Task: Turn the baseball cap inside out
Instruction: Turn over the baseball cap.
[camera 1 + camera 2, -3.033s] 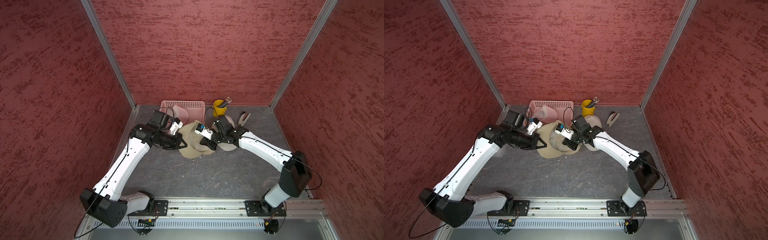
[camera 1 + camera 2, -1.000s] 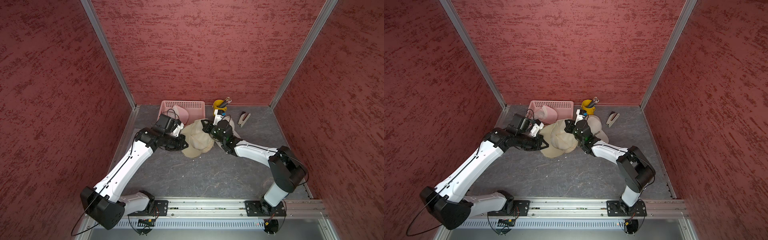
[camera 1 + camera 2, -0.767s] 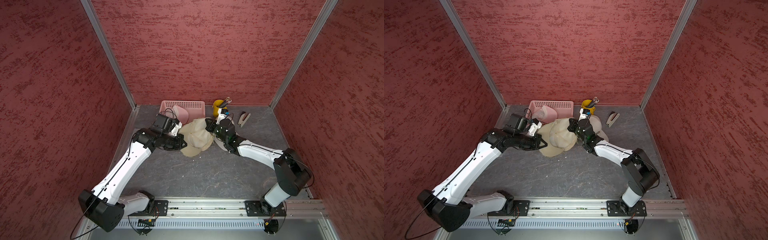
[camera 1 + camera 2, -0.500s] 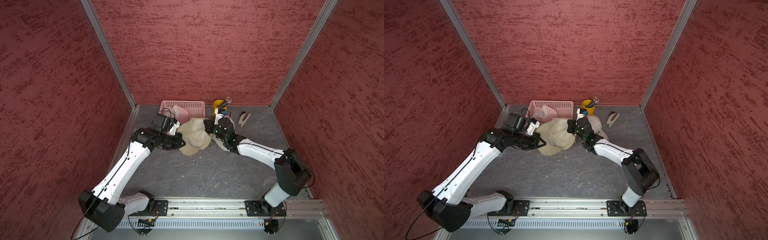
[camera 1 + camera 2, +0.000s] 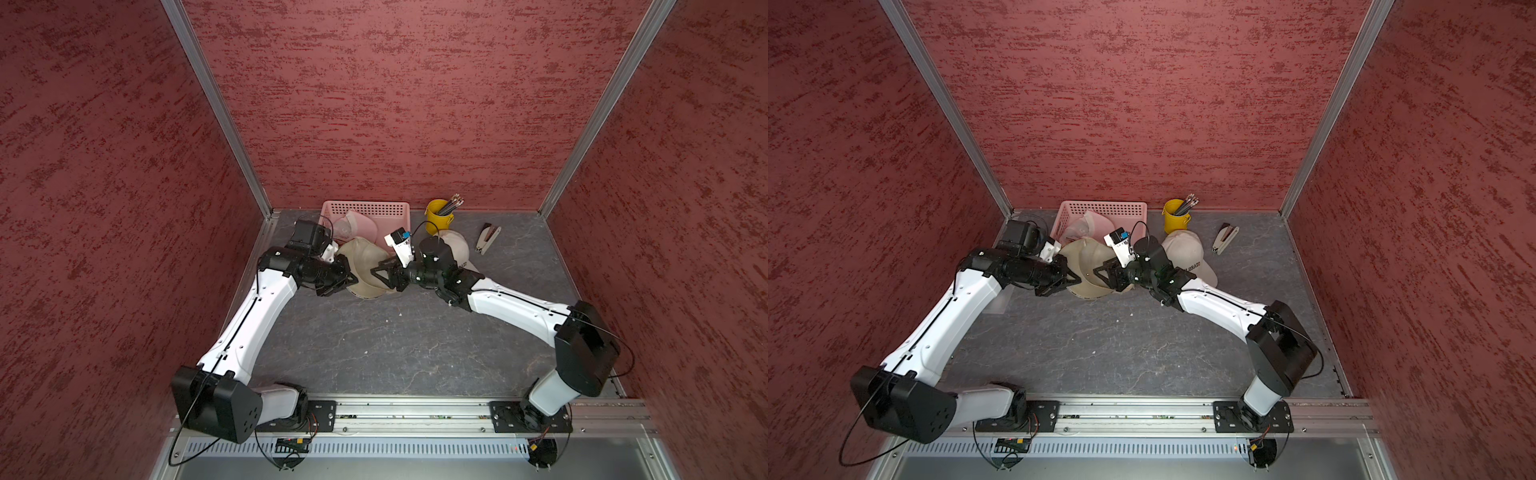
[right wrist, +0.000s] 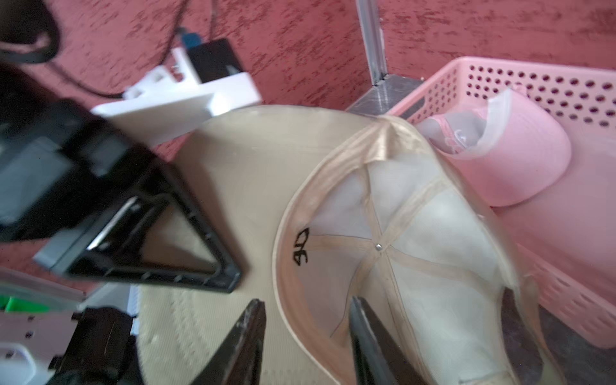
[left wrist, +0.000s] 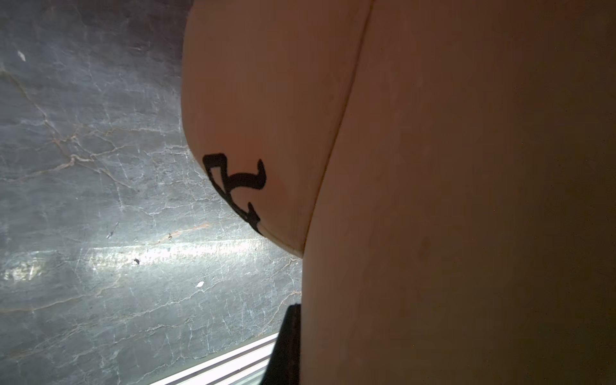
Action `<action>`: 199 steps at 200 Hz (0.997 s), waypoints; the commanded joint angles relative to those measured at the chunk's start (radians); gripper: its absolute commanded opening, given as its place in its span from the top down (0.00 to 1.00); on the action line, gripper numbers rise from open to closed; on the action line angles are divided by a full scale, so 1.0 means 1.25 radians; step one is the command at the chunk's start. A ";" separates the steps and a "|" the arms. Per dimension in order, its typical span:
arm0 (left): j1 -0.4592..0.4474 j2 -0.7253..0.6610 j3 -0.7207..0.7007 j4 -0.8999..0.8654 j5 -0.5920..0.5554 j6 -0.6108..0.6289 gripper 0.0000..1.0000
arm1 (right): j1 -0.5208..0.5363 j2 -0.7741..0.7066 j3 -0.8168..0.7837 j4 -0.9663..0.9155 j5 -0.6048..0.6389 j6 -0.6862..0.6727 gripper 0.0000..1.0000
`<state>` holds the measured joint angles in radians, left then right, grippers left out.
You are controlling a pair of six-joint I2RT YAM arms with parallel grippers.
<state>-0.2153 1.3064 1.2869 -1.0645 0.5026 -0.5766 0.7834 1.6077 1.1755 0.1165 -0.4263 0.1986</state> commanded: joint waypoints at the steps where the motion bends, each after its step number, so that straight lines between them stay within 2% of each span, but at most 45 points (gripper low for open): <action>1: 0.006 -0.001 0.037 -0.015 0.028 -0.022 1.00 | 0.023 -0.070 -0.011 -0.044 -0.054 -0.136 0.51; 31: 0.005 0.000 0.032 -0.013 0.043 -0.040 1.00 | 0.077 -0.107 -0.012 -0.105 -0.026 -0.217 0.47; 63: 0.003 -0.002 0.030 0.001 0.063 -0.061 1.00 | 0.167 -0.140 -0.057 -0.087 0.165 -0.324 0.42; 105: -0.012 -0.005 0.038 -0.001 0.065 -0.068 1.00 | 0.189 -0.115 -0.057 -0.044 0.281 -0.363 0.37; 151: -0.018 -0.013 0.039 0.000 0.060 -0.072 1.00 | 0.203 -0.037 0.006 -0.112 0.342 -0.425 0.39; 161: -0.018 -0.015 0.037 0.003 0.059 -0.076 1.00 | 0.206 -0.026 0.015 -0.124 0.347 -0.428 0.44; 169: -0.019 -0.015 0.037 0.004 0.057 -0.077 1.00 | 0.208 -0.021 0.019 -0.128 0.356 -0.427 0.51; 188: -0.022 -0.016 0.036 0.004 0.054 -0.079 1.00 | 0.210 -0.025 0.014 -0.113 0.360 -0.416 0.75; 199: -0.026 -0.016 0.035 0.007 0.047 -0.080 1.00 | 0.211 -0.030 0.013 -0.108 0.355 -0.405 0.85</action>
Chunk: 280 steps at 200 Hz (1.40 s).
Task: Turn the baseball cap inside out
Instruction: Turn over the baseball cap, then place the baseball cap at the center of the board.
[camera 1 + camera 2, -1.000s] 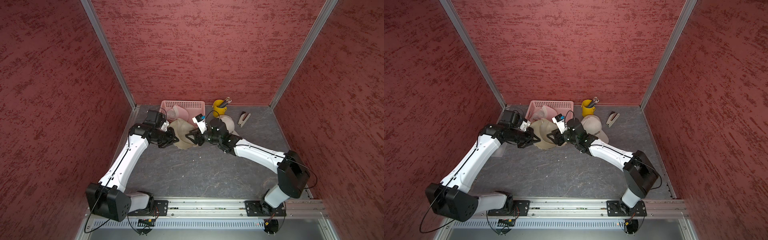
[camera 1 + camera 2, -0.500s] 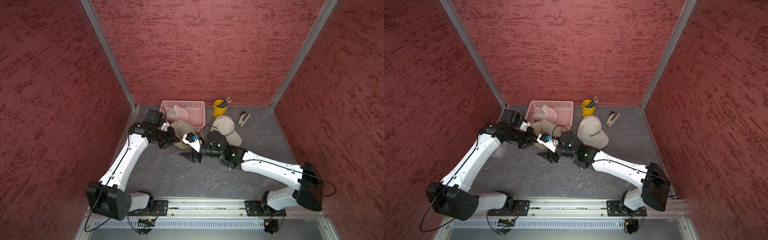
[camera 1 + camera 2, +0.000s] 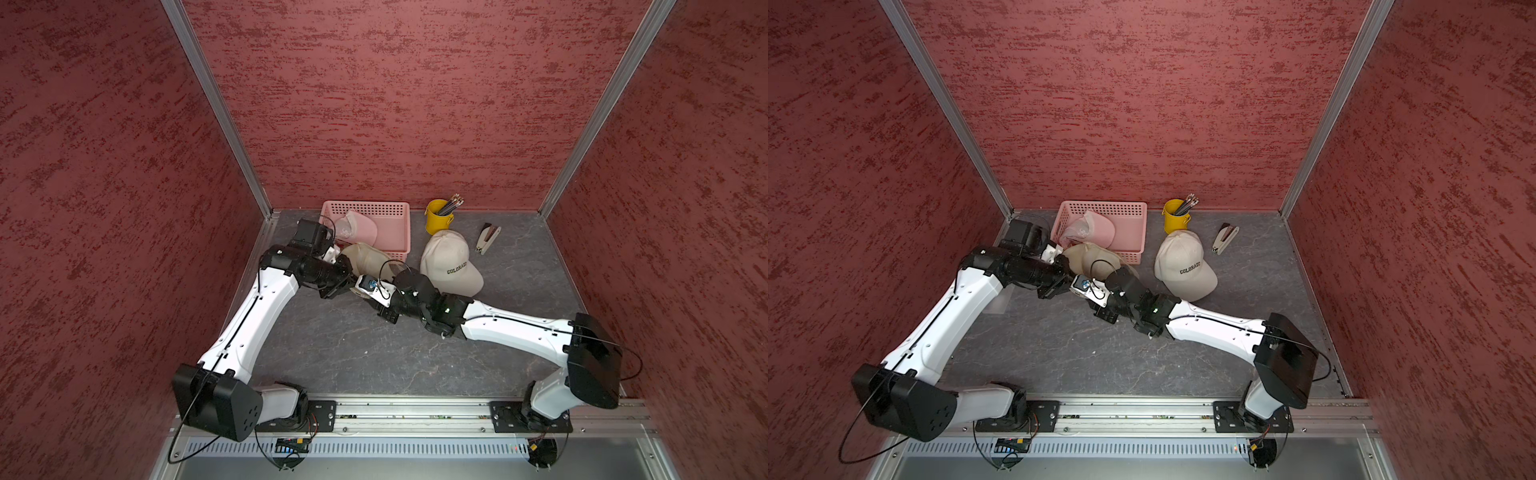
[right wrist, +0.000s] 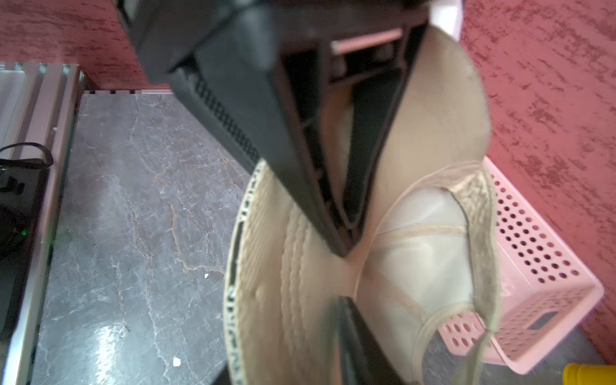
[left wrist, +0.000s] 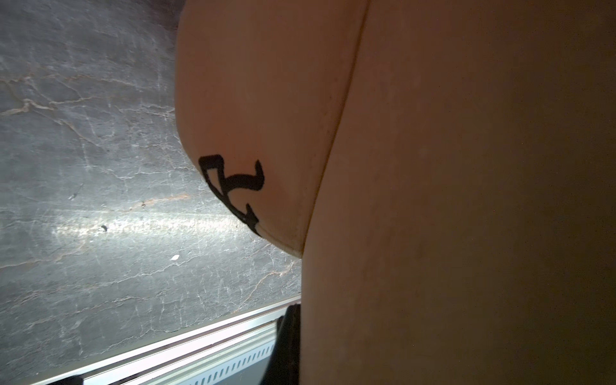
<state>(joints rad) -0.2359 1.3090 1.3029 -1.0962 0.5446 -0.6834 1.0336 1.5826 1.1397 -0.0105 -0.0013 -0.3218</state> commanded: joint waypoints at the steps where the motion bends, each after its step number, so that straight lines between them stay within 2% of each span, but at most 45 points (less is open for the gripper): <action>1: -0.010 -0.018 0.023 0.032 0.013 0.006 1.00 | 0.011 -0.010 0.042 -0.007 0.014 0.012 0.86; 14: -0.010 -0.022 0.022 0.039 0.003 0.001 1.00 | 0.011 -0.011 0.045 -0.015 -0.001 0.027 0.94; 23: -0.010 -0.027 0.024 0.047 -0.009 -0.004 0.86 | 0.011 -0.011 0.050 -0.025 -0.016 0.038 0.98; 39: -0.009 -0.033 0.033 0.057 -0.017 -0.002 0.78 | 0.011 -0.011 0.059 -0.048 -0.045 0.065 1.00; 45: -0.007 -0.033 0.039 0.060 -0.016 -0.001 0.72 | 0.011 -0.011 0.064 -0.057 -0.053 0.076 1.00; 48: -0.006 -0.032 0.042 0.060 -0.014 0.001 0.65 | 0.011 -0.011 0.068 -0.063 -0.059 0.084 1.00; 52: -0.005 -0.031 0.047 0.059 -0.013 0.004 0.44 | 0.010 -0.011 0.072 -0.070 -0.065 0.093 1.00; 53: -0.004 -0.031 0.050 0.059 -0.012 0.006 0.37 | 0.010 -0.010 0.074 -0.073 -0.068 0.095 1.00; 55: -0.003 -0.031 0.053 0.058 -0.012 0.006 0.14 | 0.010 -0.010 0.076 -0.081 -0.072 0.098 1.00; 56: -0.002 -0.030 0.055 0.057 -0.011 0.008 0.07 | 0.010 -0.011 0.077 -0.083 -0.074 0.101 1.00; 58: -0.001 -0.030 0.059 0.055 -0.011 0.009 0.02 | 0.010 -0.011 0.081 -0.086 -0.077 0.104 1.00; 60: 0.001 -0.029 0.061 0.052 -0.012 0.011 0.00 | 0.010 -0.011 0.083 -0.089 -0.081 0.110 1.00; 92: 0.062 -0.029 0.138 0.006 -0.023 0.051 0.00 | 0.002 -0.015 0.130 -0.124 -0.119 0.229 1.00; 116: 0.175 -0.039 0.186 -0.014 0.001 0.092 0.00 | -0.032 -0.017 0.162 -0.119 -0.132 0.375 1.00; 135: 0.268 -0.041 0.205 -0.014 0.033 0.116 0.00 | -0.077 -0.023 0.152 -0.040 -0.168 0.541 1.00; 149: 0.302 -0.041 0.221 -0.023 -0.006 0.146 0.00 | -0.098 -0.028 0.107 0.078 -0.157 0.669 1.00; 166: 0.305 -0.056 0.215 -0.014 -0.097 0.177 0.00 | -0.107 -0.021 0.028 0.245 -0.111 0.809 1.00; 197: 0.293 -0.076 0.172 0.025 -0.180 0.198 0.00 | -0.107 0.024 -0.062 0.490 -0.012 0.962 1.00; 230: 0.263 -0.077 0.166 0.049 -0.214 0.201 0.00 | -0.096 0.072 -0.113 0.640 0.069 1.024 1.00; 280: 0.251 -0.067 0.164 0.071 -0.217 0.202 0.00 | -0.078 0.124 -0.168 0.720 0.124 1.068 1.00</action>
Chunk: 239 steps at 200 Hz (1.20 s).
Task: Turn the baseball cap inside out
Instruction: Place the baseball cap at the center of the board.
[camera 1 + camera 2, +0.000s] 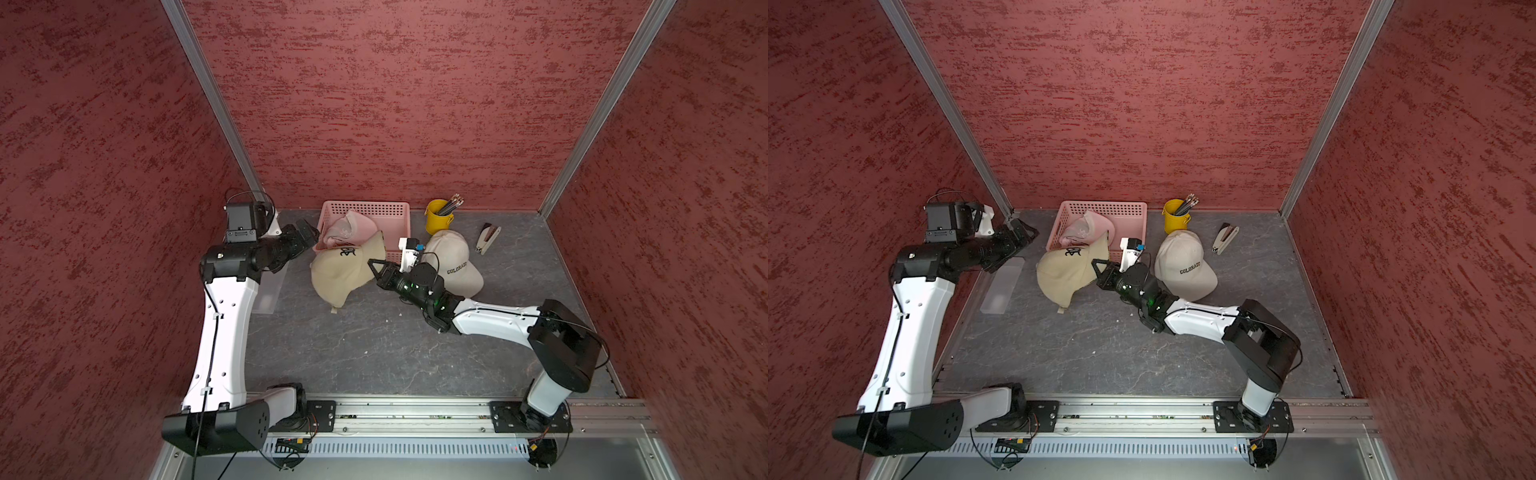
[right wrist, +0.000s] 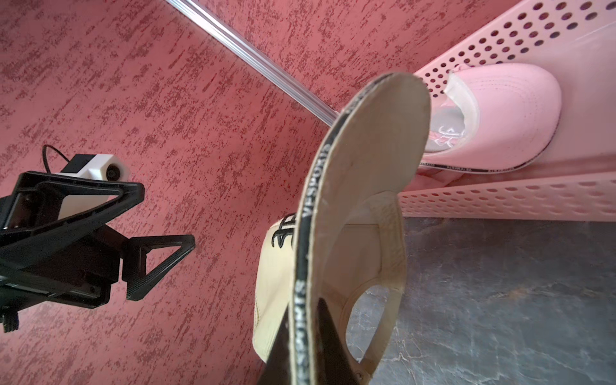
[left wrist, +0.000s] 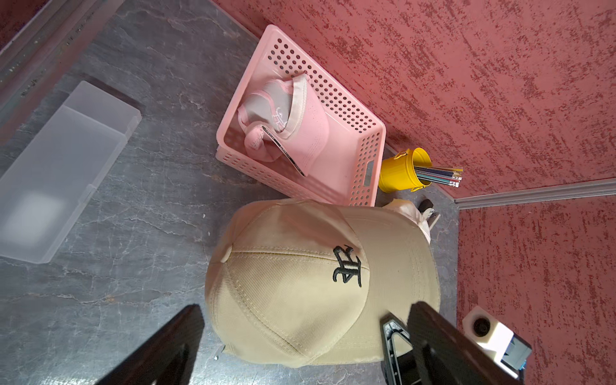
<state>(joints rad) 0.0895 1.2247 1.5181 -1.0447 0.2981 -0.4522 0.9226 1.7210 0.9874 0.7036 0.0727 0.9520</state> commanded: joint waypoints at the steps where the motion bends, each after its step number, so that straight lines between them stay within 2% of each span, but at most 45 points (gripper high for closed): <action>1: -0.011 0.001 -0.008 0.030 -0.020 0.018 0.00 | 0.011 0.014 -0.049 0.153 0.066 0.049 1.00; 49: -0.038 0.009 -0.019 0.046 -0.037 0.022 0.00 | 0.002 0.060 -0.128 0.290 0.101 0.029 0.98; 102: -0.050 0.009 -0.032 0.059 -0.046 0.021 0.00 | -0.032 0.104 -0.161 0.354 0.103 0.057 0.95; 169: -0.064 0.021 -0.034 0.077 -0.051 0.013 0.00 | -0.072 0.146 -0.246 0.451 0.095 0.117 0.70; 206: -0.072 0.026 -0.020 0.073 -0.064 0.018 0.00 | -0.091 0.085 -0.315 0.355 0.090 0.116 0.57; 239: -0.079 0.042 -0.008 0.076 -0.072 0.021 0.00 | -0.102 0.011 -0.324 0.171 -0.003 0.108 0.48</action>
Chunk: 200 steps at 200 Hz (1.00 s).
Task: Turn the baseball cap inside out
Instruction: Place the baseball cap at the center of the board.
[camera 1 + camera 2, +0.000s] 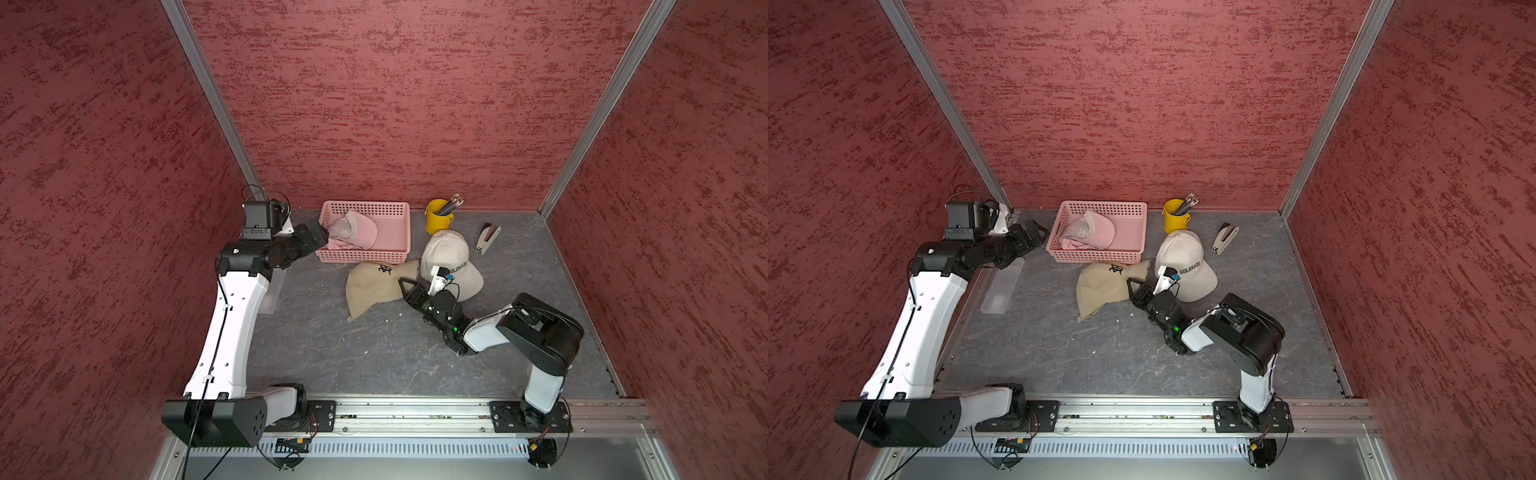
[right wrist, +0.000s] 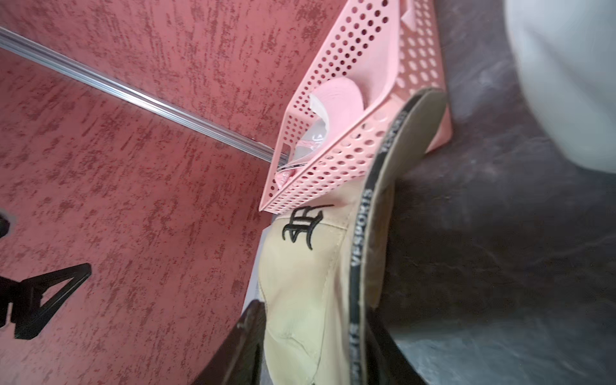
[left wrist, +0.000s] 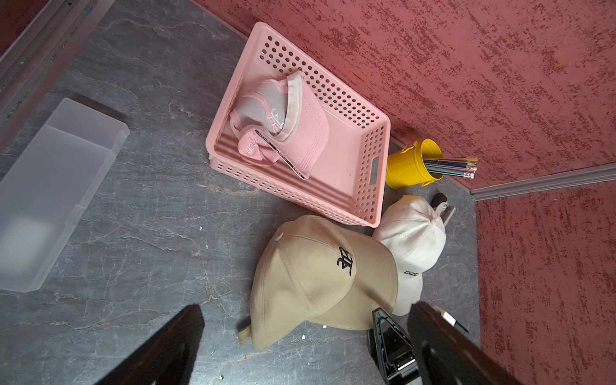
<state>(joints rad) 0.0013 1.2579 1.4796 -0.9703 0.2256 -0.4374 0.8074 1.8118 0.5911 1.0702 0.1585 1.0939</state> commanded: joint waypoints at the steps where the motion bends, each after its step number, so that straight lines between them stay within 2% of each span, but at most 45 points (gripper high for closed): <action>1: -0.009 0.016 0.023 0.016 -0.014 0.009 0.00 | -0.010 -0.063 -0.005 -0.131 -0.074 -0.007 0.47; 27: -0.022 0.031 0.040 0.013 -0.031 0.020 0.00 | -0.011 -0.118 -0.016 -0.267 -0.126 -0.007 0.45; 40: -0.038 0.040 0.057 0.003 -0.076 0.042 0.00 | -0.013 -0.151 -0.030 -0.344 -0.135 -0.006 0.44; 76: -0.130 0.062 0.128 -0.033 -0.330 0.144 0.00 | -0.024 -0.250 -0.082 -0.543 -0.135 -0.011 0.43; 113: -0.144 0.072 0.144 -0.036 -0.376 0.156 0.00 | -0.049 -0.334 -0.069 -0.752 -0.123 -0.043 0.42; 139: -0.174 0.068 0.144 -0.031 -0.493 0.196 0.00 | -0.071 -0.364 -0.054 -0.803 -0.120 -0.093 0.43; 173: -0.253 0.074 0.131 0.002 -0.694 0.277 0.00 | -0.072 -0.320 0.087 -0.888 -0.137 -0.209 0.45; 184: -0.265 0.076 0.132 0.002 -0.704 0.286 0.00 | -0.078 -0.294 0.106 -0.889 -0.150 -0.216 0.44; 200: -0.257 0.061 0.122 0.010 -0.660 0.270 0.00 | -0.096 -0.259 0.104 -0.847 -0.172 -0.208 0.45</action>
<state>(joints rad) -0.3214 1.3434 1.6474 -0.9859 -0.5350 -0.1318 0.7170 1.4334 0.6731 0.0174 -0.0154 0.8875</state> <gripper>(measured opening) 0.996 0.555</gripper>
